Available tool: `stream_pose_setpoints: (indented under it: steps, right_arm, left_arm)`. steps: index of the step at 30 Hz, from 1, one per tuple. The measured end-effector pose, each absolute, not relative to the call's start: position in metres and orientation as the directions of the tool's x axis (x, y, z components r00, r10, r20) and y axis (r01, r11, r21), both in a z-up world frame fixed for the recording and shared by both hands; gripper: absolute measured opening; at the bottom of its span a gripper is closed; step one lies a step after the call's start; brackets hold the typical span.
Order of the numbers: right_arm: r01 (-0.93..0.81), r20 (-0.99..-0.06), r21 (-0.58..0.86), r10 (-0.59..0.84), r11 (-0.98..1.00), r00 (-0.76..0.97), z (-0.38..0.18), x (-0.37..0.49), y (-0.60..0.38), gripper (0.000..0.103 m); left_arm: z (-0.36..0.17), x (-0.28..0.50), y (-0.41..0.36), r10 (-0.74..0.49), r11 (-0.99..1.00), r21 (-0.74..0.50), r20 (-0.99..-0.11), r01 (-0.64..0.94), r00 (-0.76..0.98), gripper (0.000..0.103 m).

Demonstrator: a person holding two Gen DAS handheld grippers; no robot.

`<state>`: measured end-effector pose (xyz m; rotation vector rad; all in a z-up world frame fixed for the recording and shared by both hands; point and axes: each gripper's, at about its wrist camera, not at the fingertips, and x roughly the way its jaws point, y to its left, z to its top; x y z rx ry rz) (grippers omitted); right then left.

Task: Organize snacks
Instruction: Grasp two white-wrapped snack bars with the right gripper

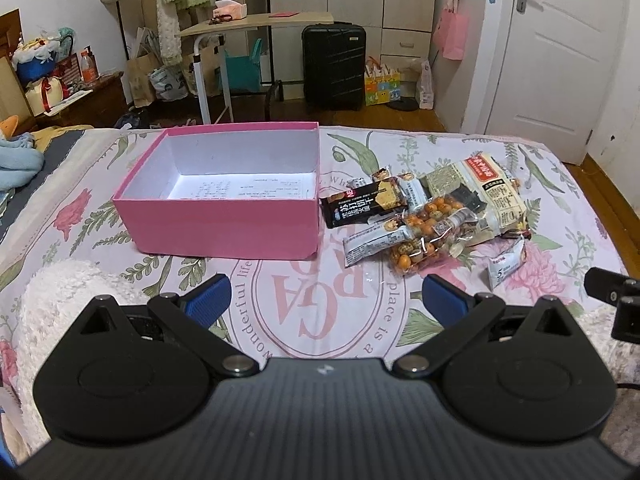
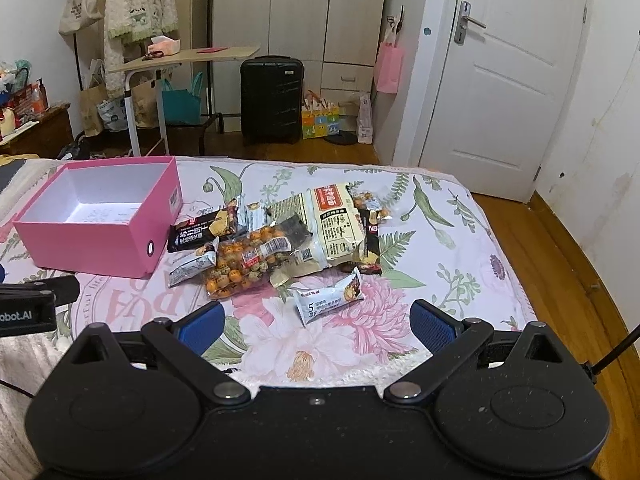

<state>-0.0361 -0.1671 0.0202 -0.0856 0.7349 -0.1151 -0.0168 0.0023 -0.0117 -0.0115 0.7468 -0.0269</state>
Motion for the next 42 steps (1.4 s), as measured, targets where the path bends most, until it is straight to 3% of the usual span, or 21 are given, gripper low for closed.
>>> stream_pose_setpoints:
  steps: [15,21,25,27,30,33,39,42]
  right_arm:
    - [0.070,-0.665,-0.068,-0.098,0.995,0.741,0.012,-0.030,-0.175,0.100]
    - [0.041,-0.624,0.028,-0.014,0.999,0.781,0.014,-0.004,-0.193,0.100]
    - [0.001,-0.625,-0.020,-0.014,1.000,0.781,0.015,0.035,-0.206,0.100]
    - [-0.014,-0.670,-0.028,-0.009,1.000,0.742,0.010,0.061,-0.213,0.100]
    - [-0.020,-0.771,0.077,0.073,0.997,0.632,-0.008,0.106,-0.233,0.092]
    - [0.031,-0.841,0.226,0.179,0.974,0.511,-0.036,0.139,-0.254,0.090]
    - [0.197,-0.901,0.320,0.233,0.927,0.366,-0.101,0.159,-0.270,0.087]
    - [0.264,-0.912,0.350,0.263,0.899,0.315,-0.127,0.168,-0.274,0.079]
  left_arm:
    - [-0.022,-0.008,0.007,-0.092,0.995,-0.098,-0.692,0.033,0.716,0.102]
    - [-0.022,0.008,0.003,-0.161,0.982,-0.031,-0.645,0.185,0.747,0.100]
    - [-0.025,0.034,-0.002,-0.213,0.959,-0.004,-0.670,0.283,0.711,0.098]
    - [-0.028,0.044,-0.009,-0.217,0.941,0.053,-0.666,0.335,0.714,0.094]
    - [-0.034,0.067,-0.022,-0.243,0.889,0.143,-0.658,0.435,0.713,0.086]
    - [-0.044,0.095,-0.029,-0.289,0.846,0.119,-0.717,0.520,0.635,0.076]
    - [-0.071,0.133,-0.051,-0.345,0.731,0.141,-0.768,0.668,0.540,0.063]
    - [-0.088,0.159,-0.058,-0.338,0.697,0.142,-0.800,0.703,0.496,0.062]
